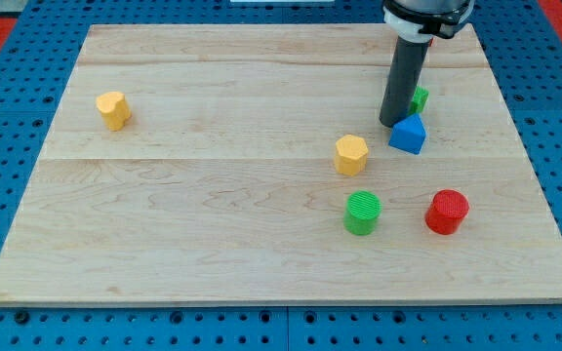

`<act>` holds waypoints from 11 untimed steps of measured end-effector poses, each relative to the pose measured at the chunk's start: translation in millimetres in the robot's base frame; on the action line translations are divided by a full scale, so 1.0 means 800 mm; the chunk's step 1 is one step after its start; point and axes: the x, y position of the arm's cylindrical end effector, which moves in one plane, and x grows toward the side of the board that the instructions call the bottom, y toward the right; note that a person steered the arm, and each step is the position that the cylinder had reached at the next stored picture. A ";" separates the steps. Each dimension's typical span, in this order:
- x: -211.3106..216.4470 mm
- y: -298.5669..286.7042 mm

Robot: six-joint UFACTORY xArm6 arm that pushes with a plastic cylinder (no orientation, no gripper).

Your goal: Push the yellow hexagon to the bottom of the blue triangle

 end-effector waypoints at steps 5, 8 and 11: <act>0.037 -0.097; 0.045 -0.068; 0.054 -0.111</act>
